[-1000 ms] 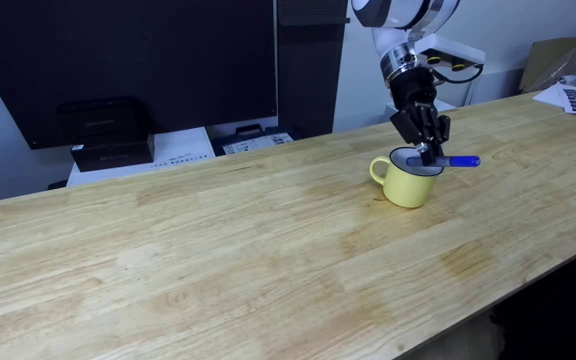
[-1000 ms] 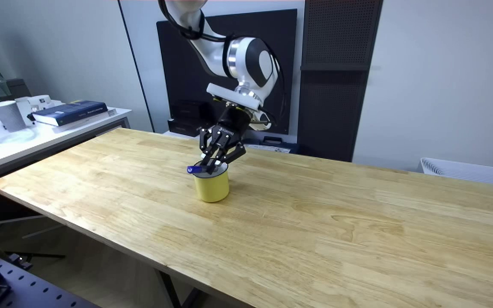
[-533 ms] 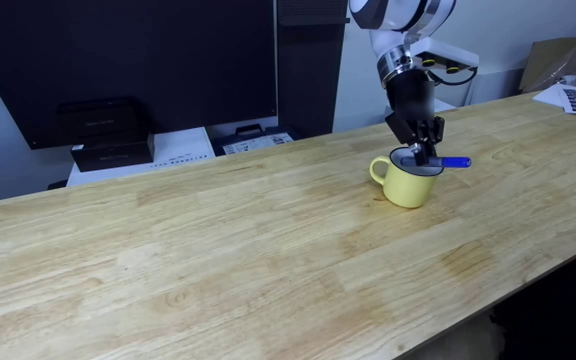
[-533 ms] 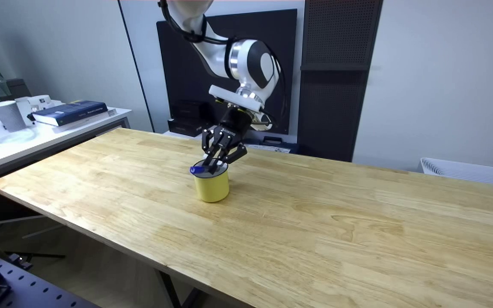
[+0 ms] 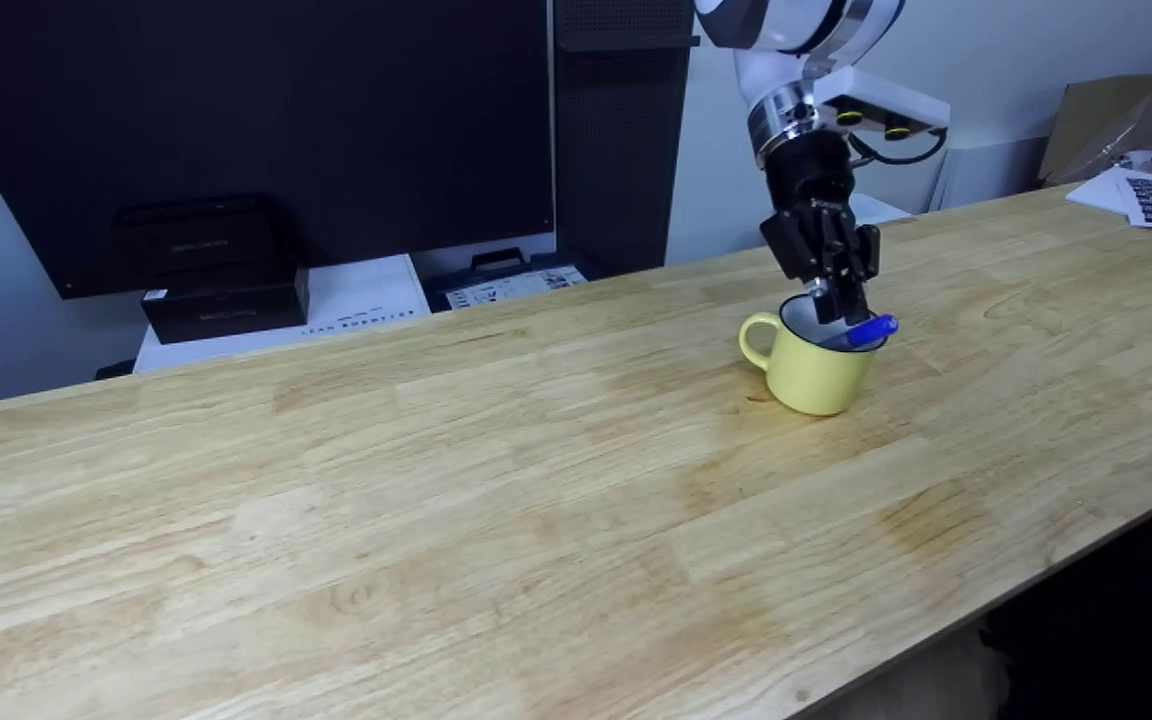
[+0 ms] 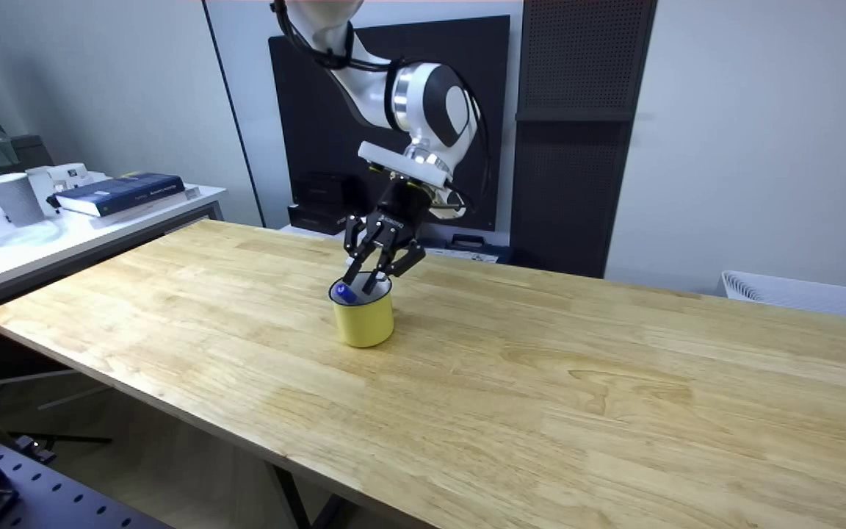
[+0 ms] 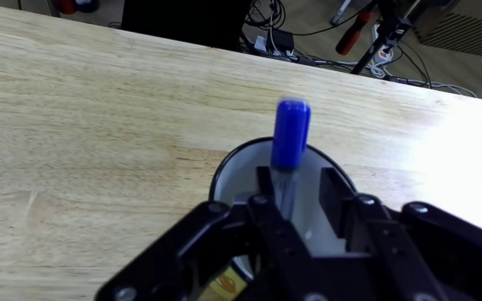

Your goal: Put the marker in the cup

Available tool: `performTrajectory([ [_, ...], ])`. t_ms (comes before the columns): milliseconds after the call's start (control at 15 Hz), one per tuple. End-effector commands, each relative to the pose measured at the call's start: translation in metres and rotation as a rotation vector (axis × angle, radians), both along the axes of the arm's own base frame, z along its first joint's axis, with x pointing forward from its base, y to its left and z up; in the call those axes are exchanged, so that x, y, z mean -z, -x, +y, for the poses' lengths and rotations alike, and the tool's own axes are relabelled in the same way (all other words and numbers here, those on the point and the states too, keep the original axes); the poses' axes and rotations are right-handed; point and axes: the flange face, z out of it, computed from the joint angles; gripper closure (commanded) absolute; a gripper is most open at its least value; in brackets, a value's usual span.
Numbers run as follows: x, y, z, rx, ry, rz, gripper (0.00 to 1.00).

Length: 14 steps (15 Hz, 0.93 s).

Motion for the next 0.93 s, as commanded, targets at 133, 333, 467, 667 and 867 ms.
performTrajectory([
  [133,-0.022,-0.012,0.002,0.002,0.015,-0.058,0.19],
  [333,-0.041,-0.015,0.007,-0.032,0.058,-0.141,0.01],
  [467,-0.060,-0.018,0.011,-0.053,0.130,-0.252,0.00],
  [667,-0.086,-0.016,0.018,-0.045,0.172,-0.385,0.00],
  [867,-0.104,0.000,0.018,-0.039,0.176,-0.468,0.00],
])
